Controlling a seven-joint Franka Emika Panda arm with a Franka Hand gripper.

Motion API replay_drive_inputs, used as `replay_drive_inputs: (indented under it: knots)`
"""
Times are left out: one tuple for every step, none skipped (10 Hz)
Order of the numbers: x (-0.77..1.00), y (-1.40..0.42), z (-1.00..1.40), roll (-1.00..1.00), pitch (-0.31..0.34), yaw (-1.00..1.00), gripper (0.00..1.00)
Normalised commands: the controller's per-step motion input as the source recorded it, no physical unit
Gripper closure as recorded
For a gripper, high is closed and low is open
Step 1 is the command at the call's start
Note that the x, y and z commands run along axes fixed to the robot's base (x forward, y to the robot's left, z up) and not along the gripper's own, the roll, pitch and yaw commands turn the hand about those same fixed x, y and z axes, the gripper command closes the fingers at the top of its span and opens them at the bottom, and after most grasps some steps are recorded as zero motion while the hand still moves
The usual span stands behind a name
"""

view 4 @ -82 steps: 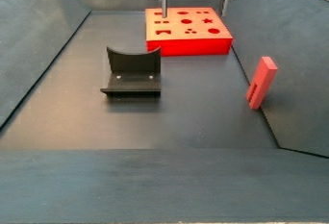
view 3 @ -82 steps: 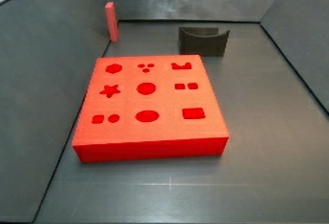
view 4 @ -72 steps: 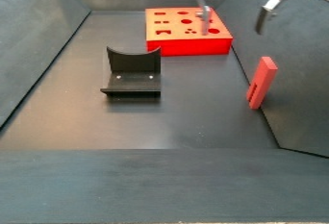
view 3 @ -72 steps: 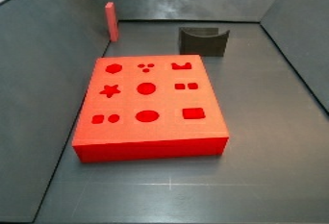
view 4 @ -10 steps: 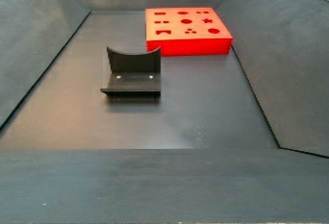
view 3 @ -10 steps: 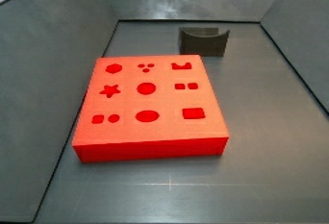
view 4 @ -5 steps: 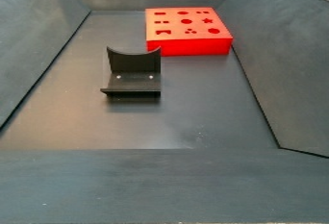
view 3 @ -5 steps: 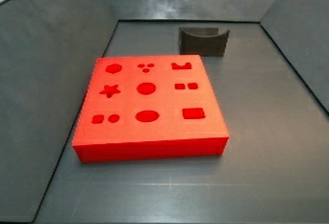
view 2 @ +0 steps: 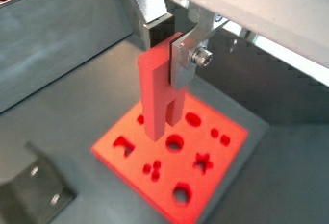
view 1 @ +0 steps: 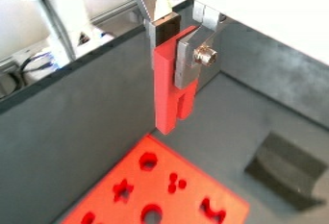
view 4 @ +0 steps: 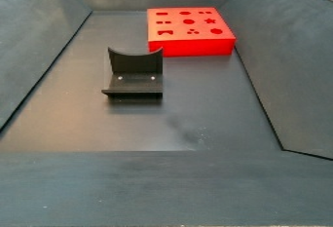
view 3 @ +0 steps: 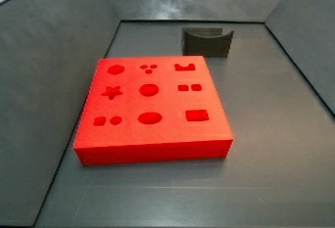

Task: Pick up the double-square object. Move up. Move to above the board. Insert the double-square object.
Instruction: Move to above the board, then insert the double-square object.

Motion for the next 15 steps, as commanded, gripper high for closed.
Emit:
replay_drive_inputs:
  knots:
    - [0.61,-0.96,-0.12,0.02,0.03,0.01,1.0]
    - [0.51,-0.77,-0.1,0.03,0.03,0.01,1.0]
    - [0.3,-0.41,-0.04,0.04,0.034,0.01,1.0]
    - [0.18,-0.24,-0.01,0.04,0.03,0.01,1.0]
    - [0.0,0.0,0.0,-0.02,0.0,0.0,1.0]
    - [0.0,0.0,0.0,0.0,0.0,0.0,1.0]
    - [0.0,0.0,-0.07,0.0,0.0,0.0,1.0]
    - [-0.03,0.0,-0.04,0.0,-0.039,-0.04,1.0]
    - [0.0,0.0,-0.04,-0.01,-0.01,0.0,1.0]
    - [0.0,0.0,-0.02,0.0,0.0,0.0,1.0]
    - [0.0,0.0,-0.05,0.0,0.0,0.0,1.0]
    - [0.0,0.0,-0.1,0.0,-0.061,0.0,1.0]
    - [0.01,0.0,-0.13,0.0,-0.036,0.0,1.0]
    - [0.09,0.0,-0.12,0.0,-0.009,-0.05,1.0]
    - [0.11,0.0,-0.11,0.0,-0.013,-0.12,1.0]
